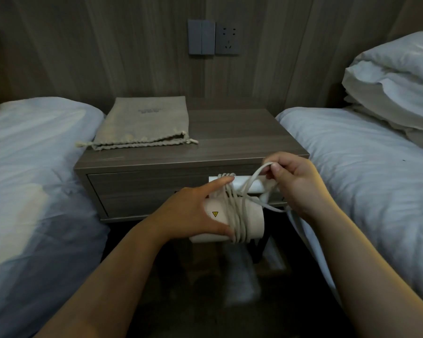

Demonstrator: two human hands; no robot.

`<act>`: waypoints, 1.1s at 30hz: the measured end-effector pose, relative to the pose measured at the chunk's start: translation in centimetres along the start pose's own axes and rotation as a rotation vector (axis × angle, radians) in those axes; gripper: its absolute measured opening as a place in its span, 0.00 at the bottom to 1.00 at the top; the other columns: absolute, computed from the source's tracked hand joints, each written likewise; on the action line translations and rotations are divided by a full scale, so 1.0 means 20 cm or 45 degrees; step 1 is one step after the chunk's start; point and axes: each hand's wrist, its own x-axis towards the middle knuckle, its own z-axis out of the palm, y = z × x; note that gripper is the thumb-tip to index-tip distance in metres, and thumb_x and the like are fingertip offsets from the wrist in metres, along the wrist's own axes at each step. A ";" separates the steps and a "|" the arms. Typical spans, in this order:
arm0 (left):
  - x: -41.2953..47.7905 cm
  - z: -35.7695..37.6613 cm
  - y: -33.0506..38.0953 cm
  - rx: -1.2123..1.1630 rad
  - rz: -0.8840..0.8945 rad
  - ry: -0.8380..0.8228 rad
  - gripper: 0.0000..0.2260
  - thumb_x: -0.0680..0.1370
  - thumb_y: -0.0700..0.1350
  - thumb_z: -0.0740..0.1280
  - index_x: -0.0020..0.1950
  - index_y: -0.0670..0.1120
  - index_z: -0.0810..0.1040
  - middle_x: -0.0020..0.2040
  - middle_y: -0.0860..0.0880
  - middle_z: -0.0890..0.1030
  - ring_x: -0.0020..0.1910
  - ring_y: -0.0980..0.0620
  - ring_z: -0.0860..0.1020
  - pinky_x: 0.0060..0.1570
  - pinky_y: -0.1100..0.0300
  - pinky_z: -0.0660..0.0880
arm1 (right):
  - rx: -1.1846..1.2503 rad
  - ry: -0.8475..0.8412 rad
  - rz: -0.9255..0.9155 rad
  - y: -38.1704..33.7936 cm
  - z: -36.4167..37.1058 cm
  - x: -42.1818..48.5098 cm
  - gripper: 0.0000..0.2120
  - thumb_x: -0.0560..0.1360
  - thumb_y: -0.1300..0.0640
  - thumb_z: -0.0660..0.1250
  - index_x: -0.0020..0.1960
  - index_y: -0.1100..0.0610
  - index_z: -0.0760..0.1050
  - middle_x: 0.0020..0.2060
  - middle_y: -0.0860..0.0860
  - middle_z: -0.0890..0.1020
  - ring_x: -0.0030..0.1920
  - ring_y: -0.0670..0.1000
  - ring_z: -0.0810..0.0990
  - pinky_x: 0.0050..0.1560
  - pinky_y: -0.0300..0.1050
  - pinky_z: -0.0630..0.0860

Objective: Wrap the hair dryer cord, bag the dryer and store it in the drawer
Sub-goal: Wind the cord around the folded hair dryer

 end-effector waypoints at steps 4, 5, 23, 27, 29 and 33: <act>0.00 0.01 0.01 -0.040 0.010 -0.033 0.41 0.56 0.67 0.72 0.63 0.79 0.53 0.61 0.59 0.77 0.56 0.57 0.76 0.57 0.54 0.74 | -0.290 0.052 -0.039 0.02 0.02 0.01 0.14 0.74 0.68 0.63 0.40 0.51 0.80 0.41 0.46 0.76 0.47 0.45 0.76 0.50 0.35 0.69; 0.00 0.01 0.01 -0.034 0.008 -0.043 0.41 0.55 0.68 0.71 0.63 0.79 0.53 0.62 0.59 0.76 0.56 0.57 0.76 0.58 0.54 0.74 | -0.438 0.064 -0.061 0.03 0.02 0.01 0.11 0.73 0.67 0.65 0.42 0.53 0.82 0.40 0.46 0.73 0.47 0.48 0.74 0.51 0.38 0.67; 0.00 -0.04 0.00 -0.195 -0.035 -0.028 0.40 0.61 0.58 0.77 0.66 0.76 0.57 0.63 0.58 0.75 0.54 0.59 0.76 0.55 0.56 0.76 | -0.704 0.010 0.010 -0.04 0.09 -0.03 0.04 0.71 0.57 0.71 0.43 0.52 0.85 0.41 0.46 0.85 0.44 0.45 0.81 0.50 0.42 0.76; 0.00 -0.04 0.00 -0.166 -0.047 -0.058 0.39 0.62 0.59 0.76 0.63 0.78 0.57 0.64 0.58 0.74 0.55 0.59 0.76 0.56 0.55 0.76 | -0.712 -0.228 0.112 -0.04 0.05 -0.01 0.07 0.74 0.55 0.66 0.44 0.50 0.84 0.40 0.45 0.85 0.43 0.42 0.80 0.49 0.42 0.76; 0.01 -0.05 0.00 -0.171 -0.055 -0.059 0.38 0.62 0.58 0.77 0.60 0.80 0.56 0.63 0.58 0.74 0.55 0.59 0.76 0.56 0.55 0.76 | -0.677 -0.370 0.121 -0.04 0.02 -0.01 0.10 0.76 0.53 0.63 0.45 0.51 0.83 0.42 0.47 0.85 0.45 0.44 0.81 0.50 0.45 0.77; 0.01 -0.04 -0.01 -0.185 -0.055 -0.046 0.39 0.60 0.60 0.76 0.61 0.79 0.57 0.62 0.57 0.76 0.56 0.59 0.76 0.57 0.55 0.75 | -0.529 -0.497 0.175 -0.06 0.00 -0.02 0.12 0.69 0.44 0.68 0.51 0.46 0.77 0.43 0.45 0.83 0.46 0.43 0.81 0.53 0.46 0.77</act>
